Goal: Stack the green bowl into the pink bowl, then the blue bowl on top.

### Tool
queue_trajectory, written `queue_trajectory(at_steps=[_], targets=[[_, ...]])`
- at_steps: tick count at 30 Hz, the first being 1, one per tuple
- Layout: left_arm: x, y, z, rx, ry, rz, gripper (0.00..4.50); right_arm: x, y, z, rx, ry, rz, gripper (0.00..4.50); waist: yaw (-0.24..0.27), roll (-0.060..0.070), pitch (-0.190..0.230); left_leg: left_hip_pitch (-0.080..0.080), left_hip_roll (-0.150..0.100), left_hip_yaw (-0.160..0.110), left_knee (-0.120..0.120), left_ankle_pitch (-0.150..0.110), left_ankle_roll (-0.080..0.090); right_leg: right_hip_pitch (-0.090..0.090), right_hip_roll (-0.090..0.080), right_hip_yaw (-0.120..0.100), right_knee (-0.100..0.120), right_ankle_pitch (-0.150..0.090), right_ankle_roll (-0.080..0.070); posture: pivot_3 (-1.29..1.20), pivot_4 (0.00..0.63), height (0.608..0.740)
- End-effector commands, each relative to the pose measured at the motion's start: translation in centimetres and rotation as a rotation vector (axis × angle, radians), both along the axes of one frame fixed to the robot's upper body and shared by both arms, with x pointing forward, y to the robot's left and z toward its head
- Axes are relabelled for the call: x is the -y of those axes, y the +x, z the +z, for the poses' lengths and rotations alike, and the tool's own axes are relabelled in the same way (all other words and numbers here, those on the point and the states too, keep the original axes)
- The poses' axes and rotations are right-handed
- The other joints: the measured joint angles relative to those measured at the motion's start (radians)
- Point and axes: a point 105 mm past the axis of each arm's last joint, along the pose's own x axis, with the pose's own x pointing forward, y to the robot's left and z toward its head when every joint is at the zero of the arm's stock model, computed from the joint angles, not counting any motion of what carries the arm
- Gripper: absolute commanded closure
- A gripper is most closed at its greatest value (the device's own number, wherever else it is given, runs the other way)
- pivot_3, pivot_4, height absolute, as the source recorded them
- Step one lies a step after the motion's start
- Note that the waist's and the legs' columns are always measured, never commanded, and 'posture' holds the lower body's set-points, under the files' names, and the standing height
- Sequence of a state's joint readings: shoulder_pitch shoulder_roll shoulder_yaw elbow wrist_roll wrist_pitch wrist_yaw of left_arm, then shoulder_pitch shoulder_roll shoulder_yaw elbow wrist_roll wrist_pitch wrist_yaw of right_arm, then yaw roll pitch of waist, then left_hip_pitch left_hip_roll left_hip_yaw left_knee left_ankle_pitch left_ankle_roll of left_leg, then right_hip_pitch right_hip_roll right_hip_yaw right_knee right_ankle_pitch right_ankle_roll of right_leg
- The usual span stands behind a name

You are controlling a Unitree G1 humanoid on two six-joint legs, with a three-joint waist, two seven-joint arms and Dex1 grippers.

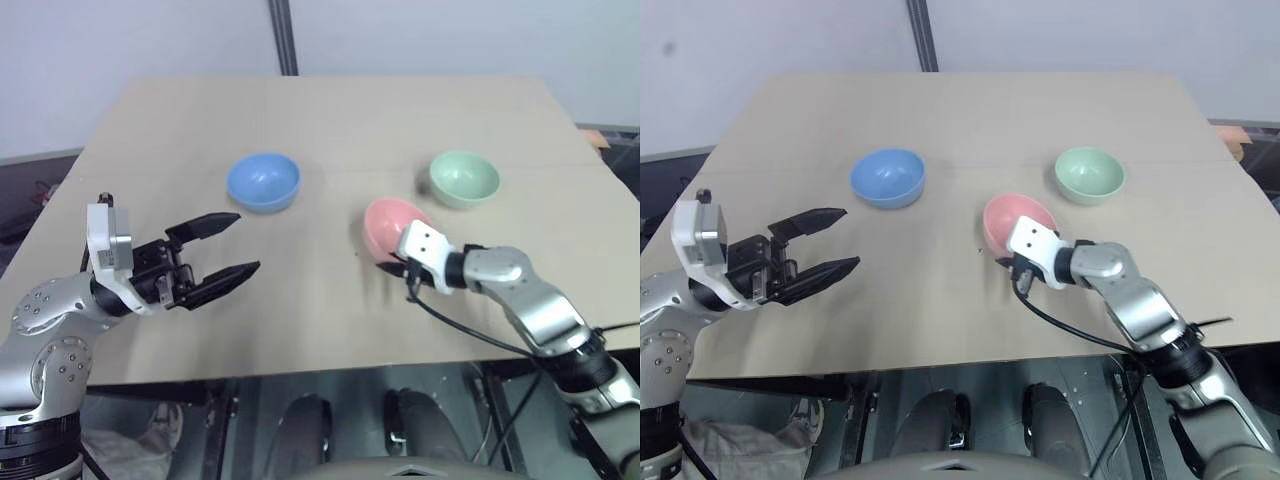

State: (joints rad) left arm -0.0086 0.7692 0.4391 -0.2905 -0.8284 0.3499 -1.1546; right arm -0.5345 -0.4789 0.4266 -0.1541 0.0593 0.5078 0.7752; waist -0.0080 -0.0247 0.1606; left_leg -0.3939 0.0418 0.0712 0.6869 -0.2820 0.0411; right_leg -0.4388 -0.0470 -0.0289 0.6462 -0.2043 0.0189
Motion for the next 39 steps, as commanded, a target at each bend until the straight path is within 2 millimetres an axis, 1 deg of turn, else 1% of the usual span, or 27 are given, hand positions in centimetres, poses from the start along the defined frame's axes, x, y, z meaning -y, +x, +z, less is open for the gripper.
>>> queue_trajectory(at_steps=[1, 2, 3, 4, 5, 7, 8, 9, 10, 11, 12, 13, 15, 18, 20, 23, 25, 27, 28, 29, 31, 33, 34, 35, 36, 37, 39], targets=[[0.2, -0.3, 1.3, 0.065, 0.008, 0.004, 0.0, -0.9, 0.9, -0.7, 0.025, -0.023, 0.013, 4.12, -0.003, 0.0, 0.0, -0.001, 0.0, 0.0, 0.0, 0.0, 0.0, 0.0, 0.0, 0.0, 0.0, 0.0, 0.0, 0.0, 0.15, 0.74], [0.3, -0.4, 1.4, 0.065, 0.007, 0.003, 0.0, -1.0, 0.8, -0.6, 0.023, -0.017, 0.027, 3.74, -0.004, 0.0, 0.0, -0.001, 0.0, 0.001, 0.0, 0.0, 0.0, 0.0, 0.0, 0.001, -0.001, 0.0, 0.0, 0.0, 0.15, 0.74], [0.3, -0.4, 1.4, 0.063, 0.004, 0.005, 0.0, -1.0, 0.6, -0.4, 0.022, -0.007, 0.039, 3.5, -0.004, 0.0, 0.0, -0.001, 0.0, 0.001, 0.0, 0.0, 0.0, 0.0, 0.0, 0.001, -0.002, 0.0, 0.0, 0.0, 0.15, 0.74], [0.3, -0.6, 1.4, 0.06, 0.002, 0.006, 0.0, -0.8, 0.5, 0.0, 0.028, -0.002, 0.049, 3.05, -0.002, 0.0, 0.0, -0.002, 0.0, 0.001, 0.0, 0.0, 0.0, 0.0, -0.001, 0.001, -0.002, 0.0, 0.0, 0.0, 0.15, 0.74], [0.2, -0.6, 1.3, 0.055, 0.0, 0.01, 0.0, -0.5, 0.5, 0.5, 0.05, 0.003, 0.043, 2.45, -0.002, 0.0, 0.0, -0.004, 0.0, 0.0, 0.0, 0.001, -0.001, -0.002, -0.002, 0.001, -0.002, 0.001, 0.001, 0.0, 0.15, 0.74], [0.2, -0.7, 1.1, 0.048, -0.003, 0.017, 0.0, -0.1, 0.5, 1.8, 0.07, 0.041, 0.032, 1.57, -0.003, 0.0, 0.0, -0.005, 0.0, 0.001, 0.0, 0.002, -0.003, -0.002, -0.002, 0.001, -0.003, 0.001, 0.002, 0.0, 0.15, 0.74], [0.2, -0.7, 1.0, 0.047, -0.003, 0.019, 0.0, -0.1, 0.3, 2.5, 0.067, 0.073, 0.035, 1.04, -0.003, 0.0, 0.0, -0.005, 0.0, 0.001, 0.0, 0.002, -0.003, -0.003, -0.002, 0.001, -0.003, 0.002, 0.003, 0.0, 0.15, 0.74], [0.3, -0.7, 1.0, 0.045, -0.014, 0.021, 0.0, -0.2, -0.4, 4.1, 0.065, 0.134, 0.064, 0.67, -0.003, 0.0, 0.0, -0.005, 0.0, 0.001, 0.0, 0.002, -0.003, -0.003, -0.002, 0.001, -0.004, 0.002, 0.003, 0.0, 0.15, 0.74], [0.4, -0.6, 0.9, 0.044, -0.021, 0.023, 0.0, 0.0, -1.1, 6.3, 0.056, 0.215, 0.089, 0.67, -0.003, 0.0, 0.0, -0.005, 0.0, 0.001, 0.0, 0.002, -0.003, -0.003, -0.002, 0.001, -0.004, 0.002, 0.003, 0.0, 0.15, 0.74], [0.5, -0.5, 0.9, 0.044, -0.031, 0.026, 0.0, 0.5, -1.5, 8.0, 0.064, 0.265, 0.104, 0.67, -0.002, 0.001, 0.001, -0.005, 0.0, 0.001, -0.001, 0.002, -0.003, -0.003, -0.002, 0.001, -0.003, 0.002, 0.004, 0.0, 0.15, 0.74], [0.5, -0.4, 0.9, 0.043, -0.037, 0.027, 0.0, 0.8, -1.8, 9.1, 0.069, 0.293, 0.112, 0.67, -0.002, 0.001, 0.001, -0.005, 0.001, 0.001, -0.001, 0.0, 0.0, -0.003, -0.002, 0.001, -0.003, 0.002, 0.004, 0.0, 0.15, 0.74], [0.5, -0.3, 1.0, 0.045, -0.046, 0.031, 0.0, 1.6, -1.4, 9.7, 0.083, 0.298, 0.083, 0.67, -0.002, 0.001, 0.001, -0.005, 0.001, 0.0, -0.001, 0.0, 0.0, -0.003, -0.002, 0.0, -0.003, 0.002, 0.004, 0.0, 0.15, 0.74], [0.7, -0.2, 0.9, 0.045, -0.046, 0.024, 0.0, 3.5, 0.4, 10.0, 0.127, 0.269, -0.007, 0.67, -0.002, 0.001, 0.001, -0.005, 0.001, 0.0, -0.001, 0.0, 0.001, -0.002, -0.001, 0.0, -0.003, 0.002, 0.004, 0.0, 0.15, 0.74], [0.9, -0.1, 0.6, 0.042, -0.048, 0.015, 0.0, 7.7, 5.1, 9.1, 0.231, 0.14, -0.228, 0.67, -0.002, 0.0, 0.0, -0.002, -0.001, 0.001, -0.001, 0.0, 0.001, -0.001, -0.002, 0.0, -0.003, 0.0, 0.0, 0.0, 0.15, 0.74], [1.0, -0.1, 0.7, 0.043, -0.054, 0.011, 0.0, 9.6, 7.4, 8.1, 0.23, 0.113, -0.324, 0.67, -0.005, 0.0, 0.0, -0.002, -0.002, 0.002, 0.0, 0.0, 0.001, -0.001, -0.002, 0.001, -0.003, 0.0, 0.0, 0.0, 0.15, 0.74], [1.0, 0.0, 0.7, 0.045, -0.056, 0.01, 0.0, 11.1, 9.3, 5.7, 0.201, 0.019, -0.357, 0.67, -0.009, 0.0, 0.001, -0.003, -0.001, 0.003, -0.001, 0.0, 0.001, -0.002, 0.0, 0.002, -0.002, 0.001, 0.0, 0.0, 0.15, 0.74], [1.0, -0.2, 0.8, 0.047, -0.055, 0.011, 0.0, 11.8, 10.5, 5.0, 0.197, -0.007, -0.392, 0.67, -0.012, 0.001, 0.001, -0.003, -0.001, 0.003, -0.002, 0.0, 0.001, -0.003, 0.001, 0.003, -0.001, 0.003, 0.003, 0.0, 0.15, 0.74], [0.9, -0.4, 0.9, 0.048, -0.052, 0.016, 0.0, 12.0, 11.2, 4.6, 0.19, -0.017, -0.401, 0.67, -0.012, 0.002, 0.001, -0.004, -0.001, 0.003, -0.003, 0.0, 0.0, -0.004, 0.001, 0.004, -0.002, 0.003, 0.003, 0.0, 0.15, 0.74], [0.9, -0.5, 0.9, 0.05, -0.051, 0.022, 0.0, 12.0, 11.4, 4.7, 0.184, -0.006, -0.403, 1.05, -0.013, 0.002, 0.001, -0.004, -0.001, 0.003, -0.003, 0.001, -0.001, -0.004, 0.001, 0.004, -0.002, 0.003, 0.003, 0.0, 0.15, 0.74], [0.9, -0.6, 1.0, 0.05, -0.051, 0.028, 0.0, 11.9, 11.6, 4.7, 0.18, 0.003, -0.402, 1.22, -0.012, 0.002, 0.002, -0.005, -0.001, 0.004, -0.003, 0.001, -0.002, -0.005, 0.001, 0.004, -0.003, 0.003, 0.003, 0.0, 0.15, 0.74], [0.8, -0.8, 0.9, 0.049, -0.05, 0.038, 0.0, 11.8, 11.8, 4.9, 0.183, 0.012, -0.397, 2.01, -0.011, 0.002, 0.002, -0.005, -0.001, 0.004, -0.003, 0.002, -0.003, -0.005, 0.0, 0.004, -0.004, 0.003, 0.003, 0.0, 0.15, 0.74], [0.9, -1.1, 0.8, 0.046, -0.051, 0.041, 0.0, 11.8, 11.9, 5.0, 0.183, 0.013, -0.39, 3.03, -0.01, 0.002, 0.002, -0.006, -0.001, 0.004, -0.003, 0.001, -0.003, -0.005, -0.001, 0.004, -0.004, 0.003, 0.003, 0.0, 0.15, 0.74], [0.9, -1.2, 0.8, 0.046, -0.051, 0.041, 0.0, 11.7, 11.9, 5.0, 0.183, 0.013, -0.387, 3.26, -0.009, 0.002, 0.002, -0.006, 0.0, 0.004, -0.003, 0.001, -0.002, -0.005, -0.001, 0.004, -0.004, 0.003, 0.004, 0.0, 0.15, 0.74], [0.9, -1.2, 0.8, 0.044, -0.053, 0.043, 0.0, 11.7, 11.9, 5.0, 0.184, 0.014, -0.384, 3.76, -0.007, 0.002, 0.002, -0.006, 0.0, 0.004, -0.003, 0.001, -0.002, -0.004, -0.001, 0.004, -0.004, 0.003, 0.004, 0.0, 0.15, 0.74], [0.9, -1.3, 0.8, 0.043, -0.055, 0.045, 0.0, 11.6, 11.9, 5.0, 0.186, 0.016, -0.381, 4.14, -0.005, 0.002, 0.002, -0.006, 0.0, 0.003, -0.003, 0.001, -0.002, -0.004, -0.002, 0.003, -0.004, 0.003, 0.004, 0.0, 0.15, 0.74], [0.9, -1.3, 0.8, 0.042, -0.055, 0.047, 0.0, 11.6, 11.9, 5.1, 0.187, 0.019, -0.377, 4.4, -0.005, 0.003, 0.002, -0.006, 0.0, 0.003, -0.003, 0.0, -0.001, -0.004, -0.002, 0.003, -0.004, 0.003, 0.004, 0.0, 0.15, 0.74], [0.9, -1.3, 0.8, 0.043, -0.057, 0.049, 0.0, 11.4, 11.8, 5.2, 0.189, 0.022, -0.37, 4.4, -0.006, 0.004, 0.002, -0.006, 0.0, 0.003, -0.003, 0.0, -0.001, -0.004, -0.002, 0.003, -0.004, 0.003, 0.004, 0.0, 0.15, 0.74]])
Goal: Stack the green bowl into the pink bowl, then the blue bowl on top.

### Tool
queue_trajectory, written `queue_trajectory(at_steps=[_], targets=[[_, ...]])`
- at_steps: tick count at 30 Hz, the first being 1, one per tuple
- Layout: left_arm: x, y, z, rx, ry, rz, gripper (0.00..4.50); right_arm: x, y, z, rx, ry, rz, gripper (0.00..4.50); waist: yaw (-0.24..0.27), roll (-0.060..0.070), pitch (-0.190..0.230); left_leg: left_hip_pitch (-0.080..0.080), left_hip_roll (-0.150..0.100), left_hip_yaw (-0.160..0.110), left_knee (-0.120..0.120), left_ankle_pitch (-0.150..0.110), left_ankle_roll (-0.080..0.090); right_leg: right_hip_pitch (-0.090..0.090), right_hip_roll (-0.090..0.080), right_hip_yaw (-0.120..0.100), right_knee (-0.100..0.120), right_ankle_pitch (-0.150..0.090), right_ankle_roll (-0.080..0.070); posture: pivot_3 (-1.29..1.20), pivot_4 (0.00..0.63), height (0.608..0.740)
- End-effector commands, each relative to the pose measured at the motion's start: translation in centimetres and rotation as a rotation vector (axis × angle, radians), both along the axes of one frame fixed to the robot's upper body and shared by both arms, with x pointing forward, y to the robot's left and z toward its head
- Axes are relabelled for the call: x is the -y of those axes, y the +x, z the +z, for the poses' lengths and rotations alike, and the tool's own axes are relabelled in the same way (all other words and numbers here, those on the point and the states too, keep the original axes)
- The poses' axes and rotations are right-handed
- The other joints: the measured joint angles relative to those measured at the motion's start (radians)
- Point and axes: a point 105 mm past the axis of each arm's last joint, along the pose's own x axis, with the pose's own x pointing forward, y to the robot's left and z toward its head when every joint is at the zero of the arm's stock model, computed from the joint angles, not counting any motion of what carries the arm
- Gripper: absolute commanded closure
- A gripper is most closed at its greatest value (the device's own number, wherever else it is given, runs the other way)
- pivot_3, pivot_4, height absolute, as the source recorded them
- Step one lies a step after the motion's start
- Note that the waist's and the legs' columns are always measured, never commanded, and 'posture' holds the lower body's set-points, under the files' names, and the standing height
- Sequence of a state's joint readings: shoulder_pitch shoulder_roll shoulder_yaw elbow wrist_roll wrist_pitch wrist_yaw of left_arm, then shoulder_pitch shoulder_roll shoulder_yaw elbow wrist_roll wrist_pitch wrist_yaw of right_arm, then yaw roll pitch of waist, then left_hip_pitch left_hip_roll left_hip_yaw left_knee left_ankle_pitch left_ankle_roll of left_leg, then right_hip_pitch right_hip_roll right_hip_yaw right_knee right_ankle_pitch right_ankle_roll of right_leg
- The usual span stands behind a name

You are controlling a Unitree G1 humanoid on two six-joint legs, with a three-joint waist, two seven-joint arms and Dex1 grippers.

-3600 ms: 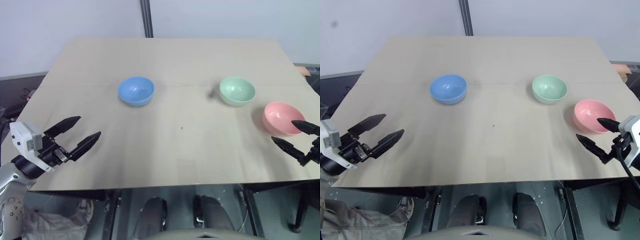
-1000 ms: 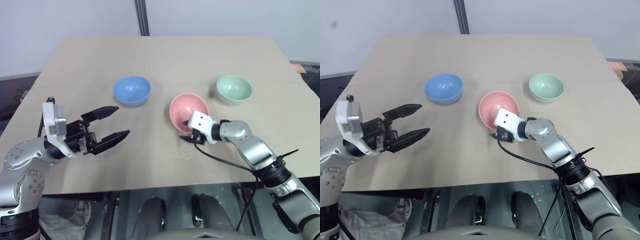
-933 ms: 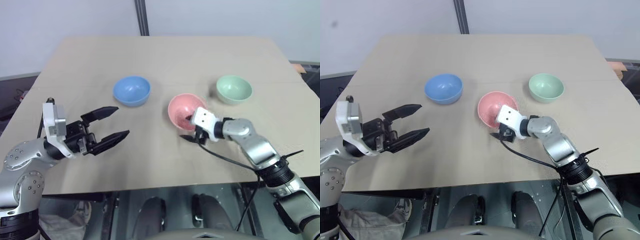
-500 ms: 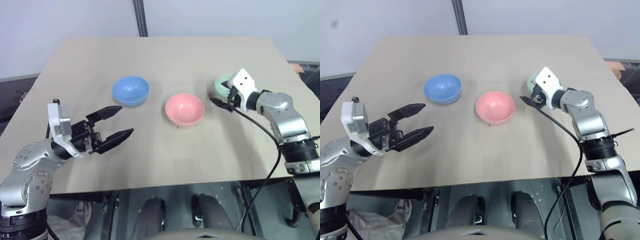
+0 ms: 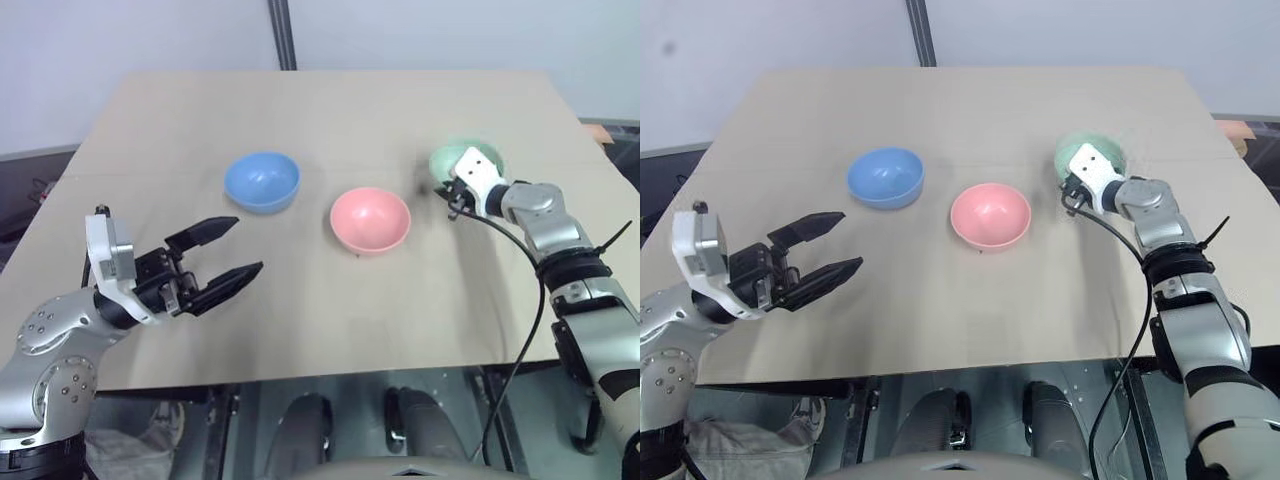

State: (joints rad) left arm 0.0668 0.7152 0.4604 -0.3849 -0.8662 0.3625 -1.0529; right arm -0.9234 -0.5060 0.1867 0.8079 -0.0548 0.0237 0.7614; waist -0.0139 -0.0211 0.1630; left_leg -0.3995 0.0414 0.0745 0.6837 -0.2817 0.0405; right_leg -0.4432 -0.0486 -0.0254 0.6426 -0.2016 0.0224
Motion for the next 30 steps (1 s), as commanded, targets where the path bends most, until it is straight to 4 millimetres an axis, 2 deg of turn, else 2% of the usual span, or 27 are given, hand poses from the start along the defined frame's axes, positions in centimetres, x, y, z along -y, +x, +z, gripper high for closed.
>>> queue_trajectory(at_steps=[1, 4, 7, 11, 13, 15, 18, 20, 23, 24, 25, 26, 28, 29, 30], targets=[[0.4, -0.5, 1.1, 0.051, 0.008, -0.008, 0.0, -0.1, 0.2, 2.3, 0.067, 0.02, 0.019, 4.4, -0.001, 0.0, 0.0, 0.0, 0.0, 0.0, 0.0, 0.0, 0.0, 0.0, 0.0, 0.0, 0.0, 0.0, 0.0, 0.0, 0.15, 0.74], [0.2, 0.1, 1.1, 0.063, -0.001, 0.034, 0.0, -1.1, -1.0, 4.3, 0.123, 0.016, 0.101, 4.4, 0.0, 0.002, 0.001, 0.0, 0.0, 0.0, 0.0, 0.0, 0.0, 0.0, 0.0, 0.0, 0.001, 0.0, 0.0, 0.0, 0.15, 0.74], [-0.3, 0.9, 1.1, 0.061, -0.026, 0.1, 0.0, -4.1, -4.4, 7.0, 0.17, 0.096, 0.291, 4.4, 0.001, 0.003, 0.002, 0.0, 0.0, -0.001, 0.0, 0.0, 0.0, 0.0, 0.001, -0.001, 0.001, 0.0, 0.0, 0.0, 0.15, 0.74], [-0.9, 1.8, 1.1, 0.06, -0.035, 0.169, 0.0, -7.7, -8.8, 7.8, 0.145, 0.134, 0.452, 4.4, 0.001, 0.003, 0.002, 0.0, 0.004, -0.001, 0.0, -0.001, 0.001, 0.0, 0.001, -0.001, 0.001, 0.0, 0.0, 0.0, 0.15, 0.74], [-1.2, 2.3, 1.0, 0.065, -0.032, 0.205, 0.0, -9.5, -10.3, 7.2, 0.13, 0.119, 0.506, 4.4, 0.002, 0.003, 0.002, 0.001, 0.004, -0.001, 0.0, -0.001, 0.001, 0.0, 0.001, -0.002, 0.001, 0.0, 0.0, 0.0, 0.15, 0.74], [-1.4, 2.8, 0.9, 0.069, -0.026, 0.235, 0.0, -10.9, -10.9, 6.1, 0.099, 0.121, 0.53, 4.4, 0.002, 0.002, 0.001, 0.001, 0.003, -0.001, 0.0, -0.001, 0.001, 0.0, 0.001, -0.002, 0.001, 0.0, 0.0, 0.0, 0.15, 0.74], [-1.4, 3.2, 0.9, 0.07, -0.022, 0.236, 0.0, -12.7, -10.2, 3.9, 0.043, 0.144, 0.501, 4.4, 0.0, 0.002, 0.001, 0.001, 0.0, -0.001, 0.001, -0.001, 0.001, 0.001, 0.001, -0.002, 0.002, 0.0, 0.0, 0.0, 0.15, 0.74], [-1.3, 3.3, 0.7, 0.072, -0.014, 0.239, 0.0, -13.1, -9.6, 2.2, 0.012, 0.121, 0.485, 4.4, 0.0, 0.002, 0.001, 0.002, 0.0, -0.001, 0.001, 0.0, 0.0, 0.001, 0.002, -0.002, 0.003, 0.0, 0.0, 0.0, 0.15, 0.74], [-1.6, 3.5, 0.8, 0.083, -0.007, 0.271, 0.0, -13.1, -9.8, 1.5, -0.019, 0.12, 0.497, 3.5, 0.007, 0.002, 0.001, 0.001, 0.0, -0.002, 0.002, 0.0, 0.0, 0.001, 0.001, -0.002, 0.003, 0.0, 0.0, 0.0, 0.15, 0.74], [-1.8, 3.7, 0.9, 0.086, -0.008, 0.298, 0.0, -12.9, -10.1, 1.6, -0.02, 0.125, 0.503, 2.87, 0.006, 0.002, 0.001, 0.001, 0.0, -0.002, 0.002, 0.001, -0.001, 0.001, 0.001, -0.002, 0.003, 0.0, 0.0, 0.0, 0.15, 0.74], [-2.1, 4.0, 1.0, 0.09, -0.007, 0.325, 0.0, -12.8, -10.3, 1.8, -0.019, 0.128, 0.507, 2.68, 0.005, 0.002, 0.001, 0.001, 0.0, -0.001, 0.002, 0.001, -0.002, 0.001, 0.001, -0.002, 0.003, 0.0, 0.0, 0.0, 0.15, 0.74], [-2.2, 4.2, 1.0, 0.091, -0.007, 0.343, 0.0, -12.6, -10.4, 2.0, -0.016, 0.13, 0.508, 2.29, 0.006, 0.002, 0.001, 0.001, 0.0, -0.001, 0.002, 0.002, -0.003, 0.001, 0.001, -0.002, 0.002, 0.0, 0.0, 0.0, 0.15, 0.74], [-2.6, 5.2, 0.9, 0.109, 0.052, 0.43, 0.0, -12.2, -10.7, 3.1, 0.012, 0.151, 0.502, 1.31, 0.005, 0.002, 0.001, 0.0, 0.0, -0.002, 0.002, 0.002, -0.003, 0.0, 0.001, -0.002, 0.002, 0.0, 0.0, 0.0, 0.15, 0.74], [-2.8, 5.4, 0.8, 0.115, 0.069, 0.453, 0.0, -12.1, -10.7, 3.4, 0.02, 0.157, 0.5, 1.07, 0.004, 0.002, 0.001, 0.0, -0.001, -0.002, 0.002, 0.002, -0.003, 0.0, 0.001, -0.002, 0.002, 0.0, 0.0, 0.0, 0.15, 0.74], [-3.2, 6.2, 0.4, 0.121, 0.153, 0.528, 0.0, -12.0, -10.8, 4.7, 0.054, 0.204, 0.484, 0.52, 0.004, 0.002, 0.001, 0.0, -0.001, -0.002, 0.002, 0.002, -0.003, 0.0, 0.001, -0.002, 0.002, 0.0, 0.0, 0.0, 0.15, 0.74]])
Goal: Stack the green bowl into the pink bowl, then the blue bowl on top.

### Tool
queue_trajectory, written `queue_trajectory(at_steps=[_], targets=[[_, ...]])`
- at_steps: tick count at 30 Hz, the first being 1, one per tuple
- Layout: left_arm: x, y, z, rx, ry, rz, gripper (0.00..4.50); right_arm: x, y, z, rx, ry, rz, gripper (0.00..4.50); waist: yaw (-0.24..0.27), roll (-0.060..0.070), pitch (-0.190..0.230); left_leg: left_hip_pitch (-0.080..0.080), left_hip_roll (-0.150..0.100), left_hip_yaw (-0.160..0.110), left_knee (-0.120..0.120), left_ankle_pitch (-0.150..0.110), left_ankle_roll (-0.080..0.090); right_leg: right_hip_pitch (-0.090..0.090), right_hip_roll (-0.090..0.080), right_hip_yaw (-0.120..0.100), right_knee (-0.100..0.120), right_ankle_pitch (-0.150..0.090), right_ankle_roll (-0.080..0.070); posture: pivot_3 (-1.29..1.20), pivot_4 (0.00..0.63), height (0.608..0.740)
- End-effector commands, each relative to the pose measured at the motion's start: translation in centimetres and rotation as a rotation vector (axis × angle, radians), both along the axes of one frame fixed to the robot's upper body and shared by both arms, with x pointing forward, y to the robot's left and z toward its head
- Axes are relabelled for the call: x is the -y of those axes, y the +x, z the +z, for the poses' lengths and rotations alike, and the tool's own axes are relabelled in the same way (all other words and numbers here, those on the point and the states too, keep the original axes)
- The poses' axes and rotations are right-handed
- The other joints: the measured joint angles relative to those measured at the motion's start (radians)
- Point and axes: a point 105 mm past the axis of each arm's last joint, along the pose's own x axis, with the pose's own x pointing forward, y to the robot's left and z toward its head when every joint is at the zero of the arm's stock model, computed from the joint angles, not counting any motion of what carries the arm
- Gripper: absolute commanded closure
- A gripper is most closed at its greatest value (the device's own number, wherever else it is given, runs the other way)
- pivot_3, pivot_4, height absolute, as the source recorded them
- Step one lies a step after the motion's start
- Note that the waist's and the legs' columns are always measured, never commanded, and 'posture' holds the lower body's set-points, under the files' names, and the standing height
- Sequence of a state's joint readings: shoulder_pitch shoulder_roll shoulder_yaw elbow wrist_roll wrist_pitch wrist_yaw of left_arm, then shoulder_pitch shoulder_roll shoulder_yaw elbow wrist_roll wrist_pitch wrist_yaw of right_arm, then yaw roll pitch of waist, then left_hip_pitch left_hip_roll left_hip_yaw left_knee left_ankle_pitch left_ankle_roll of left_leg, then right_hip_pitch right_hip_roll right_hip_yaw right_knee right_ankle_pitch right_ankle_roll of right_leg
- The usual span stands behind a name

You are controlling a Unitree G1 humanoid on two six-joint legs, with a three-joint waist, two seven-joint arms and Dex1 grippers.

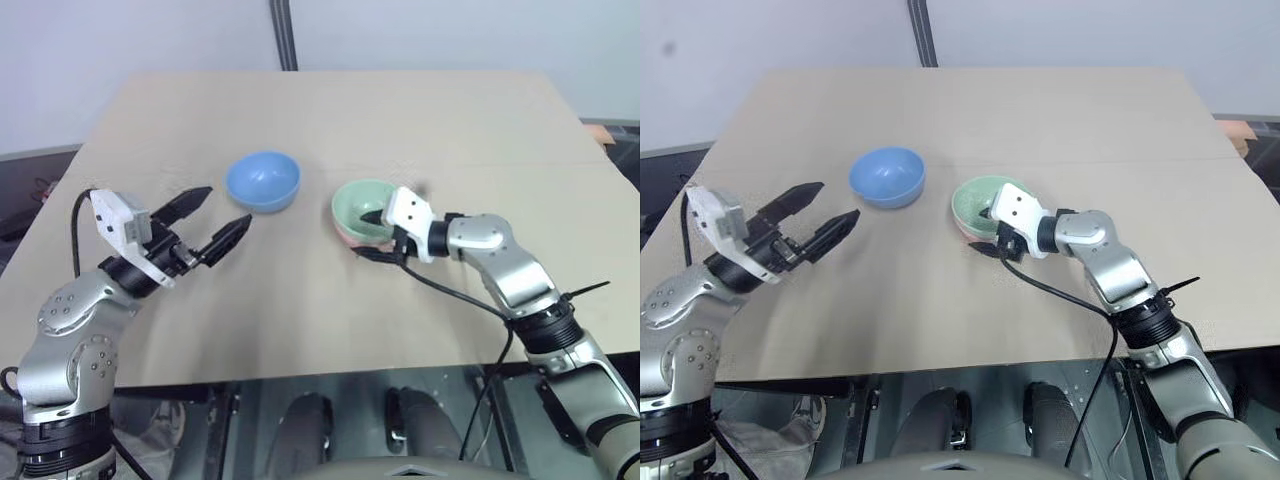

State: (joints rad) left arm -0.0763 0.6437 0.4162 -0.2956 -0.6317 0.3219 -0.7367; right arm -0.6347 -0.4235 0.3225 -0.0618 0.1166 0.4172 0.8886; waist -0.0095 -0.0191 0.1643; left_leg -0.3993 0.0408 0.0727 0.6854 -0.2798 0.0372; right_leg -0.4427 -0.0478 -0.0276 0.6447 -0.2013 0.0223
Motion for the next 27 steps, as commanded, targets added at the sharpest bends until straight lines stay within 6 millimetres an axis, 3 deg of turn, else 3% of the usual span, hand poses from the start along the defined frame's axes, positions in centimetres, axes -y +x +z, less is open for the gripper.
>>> queue_trajectory(at_steps=[1, 2, 4, 5, 8, 12, 16, 19, 26, 27], targets=[[-0.9, 1.5, 0.1, 0.03, 0.182, 0.176, 0.0, 0.4, -0.5, 4.6, 0.099, 0.143, -0.023, 0.28, -0.001, 0.0, 0.0, 0.0, 0.0, 0.0, 0.0, 0.0, 0.0, 0.0, 0.0, 0.0, 0.0, 0.0, 0.0, 0.0, 0.15, 0.74], [-0.9, 2.1, -0.2, 0.013, 0.249, 0.222, 0.0, 0.5, -1.1, 5.7, 0.108, 0.181, -0.008, 0.07, -0.001, 0.0, 0.0, 0.0, 0.0, 0.0, 0.0, -0.001, 0.002, 0.0, 0.0, 0.0, 0.0, 0.0, 0.0, 0.0, 0.15, 0.74], [-0.5, 3.6, -0.5, -0.022, 0.375, 0.271, 0.0, 1.1, -2.6, 7.8, 0.124, 0.244, 0.011, 0.07, 0.005, 0.0, 0.0, 0.0, 0.0, -0.001, -0.001, -0.002, 0.003, 0.0, 0.0, 0.0, 0.0, 0.0, 0.0, 0.0, 0.15, 0.74], [0.1, 4.4, -0.8, -0.028, 0.537, 0.264, 0.0, 1.5, -3.1, 8.1, 0.142, 0.243, 0.005, 0.07, 0.011, 0.0, 0.0, 0.0, 0.0, -0.001, -0.001, -0.002, 0.003, 0.0, 0.0, -0.002, 0.001, 0.0, 0.0, 0.0, 0.15, 0.74], [1.0, 6.2, -1.0, 0.003, 0.758, 0.245, 0.0, 3.1, -2.9, 7.6, 0.143, 0.244, -0.084, 0.07, 0.02, -0.001, -0.001, 0.001, 0.0, 0.0, -0.001, -0.002, 0.003, 0.001, 0.001, -0.003, 0.0, 0.0, 0.0, 0.0, 0.15, 0.74], [2.1, 7.8, -1.4, 0.031, 0.869, 0.206, 0.0, 4.1, -2.7, 6.6, 0.141, 0.226, -0.158, 0.07, 0.02, -0.001, 0.0, 0.0, -0.001, 0.002, -0.001, -0.002, 0.003, 0.001, 0.0, -0.002, 0.0, 0.0, 0.0, 0.0, 0.15, 0.74], [2.5, 9.6, -3.0, -0.018, 0.981, 0.194, 0.0, 4.8, -2.8, 6.5, 0.144, 0.241, -0.214, 0.07, 0.021, -0.001, 0.0, -0.001, -0.001, 0.004, -0.001, -0.002, 0.003, 0.0, 0.001, -0.002, 0.0, 0.0, 0.0, 0.0, 0.15, 0.74], [3.4, 10.6, -3.9, -0.017, 1.022, 0.148, 0.84, 4.9, -3.1, 6.6, 0.148, 0.257, -0.229, 0.0, 0.021, -0.001, 0.0, -0.001, 0.0, 0.004, -0.001, -0.002, 0.003, 0.0, 0.001, -0.002, 0.0, 0.0, 0.0, 0.0, 0.15, 0.74], [4.6, 11.9, -4.8, -0.035, 1.016, 0.09, 4.15, 4.9, -3.9, 7.4, 0.164, 0.288, -0.242, 0.0, 0.022, -0.001, 0.0, -0.002, -0.001, 0.004, 0.0, -0.002, 0.003, -0.001, 0.001, -0.002, -0.001, 0.0, 0.0, 0.0, 0.15, 0.74], [4.7, 11.9, -5.0, -0.038, 1.016, 0.081, 4.41, 4.9, -4.0, 7.4, 0.165, 0.289, -0.243, 0.0, 0.021, -0.001, 0.0, -0.002, -0.001, 0.004, 0.0, -0.002, 0.003, 0.0, 0.001, -0.002, -0.001, 0.0, 0.0, 0.0, 0.15, 0.74]])
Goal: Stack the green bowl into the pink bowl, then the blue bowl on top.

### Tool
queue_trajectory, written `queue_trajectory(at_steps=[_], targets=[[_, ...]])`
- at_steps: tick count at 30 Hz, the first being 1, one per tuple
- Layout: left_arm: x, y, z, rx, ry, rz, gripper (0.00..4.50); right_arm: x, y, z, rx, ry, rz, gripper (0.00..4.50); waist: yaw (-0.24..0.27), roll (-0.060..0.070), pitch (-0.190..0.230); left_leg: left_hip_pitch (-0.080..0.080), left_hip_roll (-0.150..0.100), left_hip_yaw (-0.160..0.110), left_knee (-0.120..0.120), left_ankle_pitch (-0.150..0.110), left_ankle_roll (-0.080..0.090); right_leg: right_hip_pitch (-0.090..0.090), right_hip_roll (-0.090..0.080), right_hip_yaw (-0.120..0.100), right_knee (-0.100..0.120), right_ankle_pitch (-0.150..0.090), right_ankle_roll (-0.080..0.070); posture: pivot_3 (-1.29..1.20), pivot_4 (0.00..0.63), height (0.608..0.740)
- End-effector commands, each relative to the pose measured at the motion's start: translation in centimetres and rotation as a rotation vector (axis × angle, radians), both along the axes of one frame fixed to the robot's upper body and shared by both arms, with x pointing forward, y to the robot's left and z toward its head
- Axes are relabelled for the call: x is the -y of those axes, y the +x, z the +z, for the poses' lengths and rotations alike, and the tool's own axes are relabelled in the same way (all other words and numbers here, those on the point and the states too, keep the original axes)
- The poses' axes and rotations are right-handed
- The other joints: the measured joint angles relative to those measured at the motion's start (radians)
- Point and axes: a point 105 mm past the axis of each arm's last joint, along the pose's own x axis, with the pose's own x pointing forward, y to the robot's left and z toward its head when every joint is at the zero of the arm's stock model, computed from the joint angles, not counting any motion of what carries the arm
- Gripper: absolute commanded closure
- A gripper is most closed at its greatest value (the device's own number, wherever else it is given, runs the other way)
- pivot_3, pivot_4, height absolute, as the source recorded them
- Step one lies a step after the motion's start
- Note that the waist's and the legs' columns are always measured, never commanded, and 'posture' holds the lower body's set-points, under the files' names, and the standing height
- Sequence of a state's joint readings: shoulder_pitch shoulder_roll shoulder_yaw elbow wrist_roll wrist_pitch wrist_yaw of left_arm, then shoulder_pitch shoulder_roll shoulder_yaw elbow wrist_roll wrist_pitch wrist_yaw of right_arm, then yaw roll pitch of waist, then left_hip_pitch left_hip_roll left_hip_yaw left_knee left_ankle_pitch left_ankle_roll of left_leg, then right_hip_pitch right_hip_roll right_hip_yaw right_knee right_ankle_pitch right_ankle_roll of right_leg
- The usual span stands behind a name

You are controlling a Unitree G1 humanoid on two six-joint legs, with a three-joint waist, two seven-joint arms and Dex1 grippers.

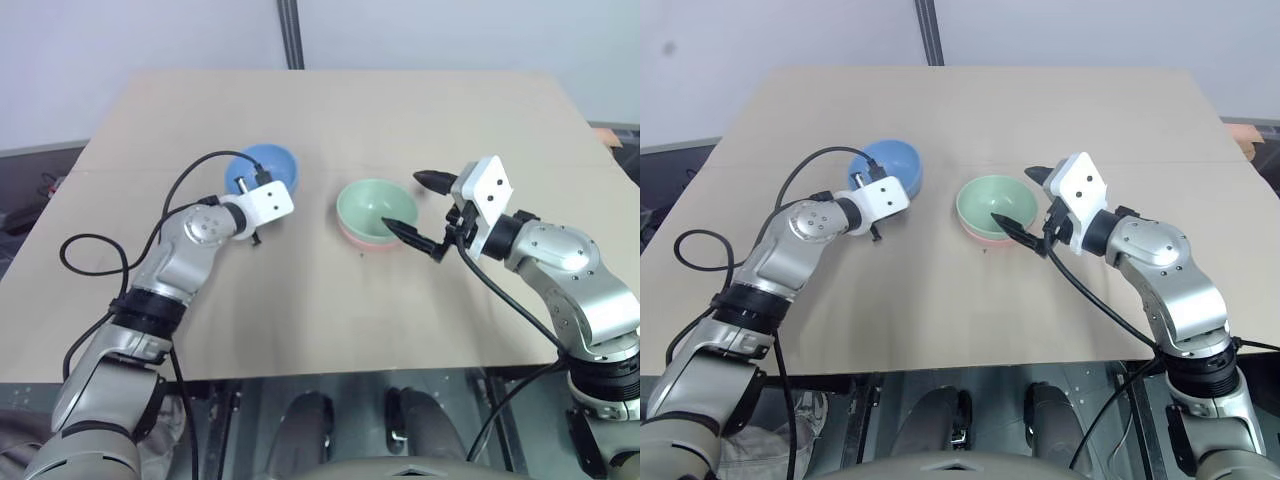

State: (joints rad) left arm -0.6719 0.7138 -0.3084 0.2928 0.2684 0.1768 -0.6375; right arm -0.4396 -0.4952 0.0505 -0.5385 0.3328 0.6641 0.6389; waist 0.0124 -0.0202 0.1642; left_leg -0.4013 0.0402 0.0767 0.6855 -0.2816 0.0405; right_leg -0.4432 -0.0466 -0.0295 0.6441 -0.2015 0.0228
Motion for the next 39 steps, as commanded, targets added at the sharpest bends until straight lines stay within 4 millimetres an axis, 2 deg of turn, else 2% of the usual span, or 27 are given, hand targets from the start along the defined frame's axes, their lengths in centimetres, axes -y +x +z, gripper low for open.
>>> queue_trajectory(at_steps=[1, 5, 8, 11, 15, 19, 20, 21, 27, 30, 32, 33, 36, 37, 39], targets=[[0.7, 0.2, 1.0, 0.032, 0.001, -0.049, 4.41, 0.3, -0.7, 1.6, 0.06, 0.024, -0.011, 0.0, -0.001, 0.0, 0.0, 0.0, 0.0, 0.0, 0.0, 0.0, 0.0, 0.0, 0.0, 0.0, 0.0, 0.0, 0.0, 0.0, 0.15, 0.74], [3.7, -1.0, 3.8, 0.112, -0.106, -0.222, 4.41, 0.6, -0.9, 1.7, 0.061, 0.034, -0.034, 0.0, 0.001, 0.0, 0.0, 0.0, 0.0, 0.0, 0.0, 0.0, 0.0, 0.0, 0.0, 0.0, 0.0, 0.0, 0.0, 0.0, 0.15, 0.74], [7.1, -3.3, 6.8, 0.121, -0.191, -0.427, 4.41, 1.2, -0.9, 2.0, 0.068, 0.051, -0.065, 0.0, 0.001, 0.0, 0.0, -0.001, 0.0, -0.001, 0.001, 0.0, 0.0, 0.0, -0.001, 0.0, 0.0, 0.0, 0.0, 0.0, 0.15, 0.74], [9.8, -5.7, 8.4, 0.104, -0.217, -0.627, 4.41, 1.9, -0.7, 2.5, 0.083, 0.072, -0.104, 0.0, 0.002, 0.0, 0.0, -0.002, 0.0, -0.002, 0.002, 0.0, 0.0, 0.0, -0.001, -0.001, 0.0, 0.0, 0.0, 0.0, 0.15, 0.74], [12.2, -7.0, 8.6, 0.068, -0.201, -0.799, 4.41, 3.0, -0.3, 3.5, 0.136, 0.1, -0.18, 0.0, -0.001, 0.0, 0.0, 0.0, -0.001, -0.001, 0.002, 0.0, 0.0, 0.001, -0.001, 0.0, 0.0, 0.0, 0.0, 0.0, 0.15, 0.74], [13.7, -7.0, 7.1, -0.009, -0.148, -0.895, 4.41, 3.5, -0.3, 4.3, 0.172, 0.119, -0.223, 0.0, 0.0, 0.0, 0.0, 0.0, -0.001, -0.001, 0.002, 0.0, 0.0, 0.001, 0.0, 0.0, 0.002, 0.0, 0.0, 0.0, 0.15, 0.74], [13.7, -7.0, 6.6, -0.036, -0.141, -0.904, 3.69, 3.5, -0.3, 4.3, 0.177, 0.118, -0.23, 0.0, 0.0, 0.0, 0.0, 0.0, -0.001, -0.001, 0.002, 0.0, 0.001, 0.001, 0.0, 0.0, 0.002, 0.0, 0.0, 0.0, 0.15, 0.74], [13.7, -6.9, 6.3, -0.051, -0.133, -0.908, 3.43, 3.6, -0.4, 4.3, 0.179, 0.117, -0.238, 0.0, -0.002, 0.0, 0.0, 0.0, -0.001, -0.001, 0.002, 0.0, 0.001, 0.001, 0.0, 0.0, 0.002, 0.0, 0.0, 0.0, 0.15, 0.74], [12.7, -6.7, 7.8, 0.005, -0.156, -0.87, 0.65, 4.1, -0.5, 3.9, 0.172, 0.115, -0.265, 0.0, -0.002, 0.0, 0.0, 0.0, -0.001, -0.003, 0.002, 0.0, 0.001, 0.0, 0.0, 0.001, 0.001, 0.0, 0.0, 0.0, 0.15, 0.74], [11.0, -7.2, 9.7, -0.026, -0.351, -0.781, 0.65, 4.2, -0.4, 3.6, 0.173, 0.138, -0.245, 0.0, -0.005, 0.0, 0.0, 0.0, 0.0, -0.004, 0.002, 0.0, 0.001, 0.0, 0.0, 0.002, 0.001, 0.0, 0.0, 0.0, 0.15, 0.74], [9.7, -7.5, 11.4, -0.041, -0.616, -0.713, 0.65, 4.6, -0.3, 2.9, 0.154, 0.117, -0.244, 0.0, -0.009, 0.0, 0.0, 0.0, 0.0, -0.005, 0.002, 0.0, 0.001, 0.0, 0.0, 0.002, 0.001, 0.0, 0.001, 0.0, 0.15, 0.74], [9.1, -7.8, 11.9, -0.024, -0.69, -0.701, 0.65, 4.8, -0.4, 2.5, 0.142, 0.105, -0.235, 0.0, -0.011, 0.0, 0.0, 0.0, 0.0, -0.005, 0.002, 0.0, 0.001, 0.0, 0.0, 0.002, 0.001, 0.0, 0.001, 0.0, 0.15, 0.74], [6.4, -7.9, 11.1, -0.014, -0.744, -0.548, 0.65, 5.1, -0.5, 1.2, 0.083, 0.053, -0.187, 0.0, -0.013, 0.0, 0.0, 0.001, 0.0, -0.005, 0.002, 0.0, 0.001, 0.001, 0.0, 0.003, 0.001, 0.0, 0.001, 0.0, 0.15, 0.74], [5.3, -7.8, 10.9, -0.001, -0.784, -0.48, 0.23, 5.4, -0.5, 0.7, 0.06, 0.038, -0.18, 0.0, -0.014, 0.0, 0.0, 0.002, 0.0, -0.005, 0.002, 0.0, 0.001, 0.001, 0.0, 0.003, 0.001, 0.0, 0.001, 0.0, 0.15, 0.74], [3.6, -8.6, 10.4, -0.016, -0.886, -0.398, 0.03, 5.8, -0.6, -0.7, -0.002, 0.014, -0.141, 0.0, -0.017, -0.001, 0.0, 0.003, 0.0, -0.005, 0.002, 0.0, 0.001, 0.002, 0.0, 0.003, 0.001, 0.0, 0.001, 0.0, 0.15, 0.74]])
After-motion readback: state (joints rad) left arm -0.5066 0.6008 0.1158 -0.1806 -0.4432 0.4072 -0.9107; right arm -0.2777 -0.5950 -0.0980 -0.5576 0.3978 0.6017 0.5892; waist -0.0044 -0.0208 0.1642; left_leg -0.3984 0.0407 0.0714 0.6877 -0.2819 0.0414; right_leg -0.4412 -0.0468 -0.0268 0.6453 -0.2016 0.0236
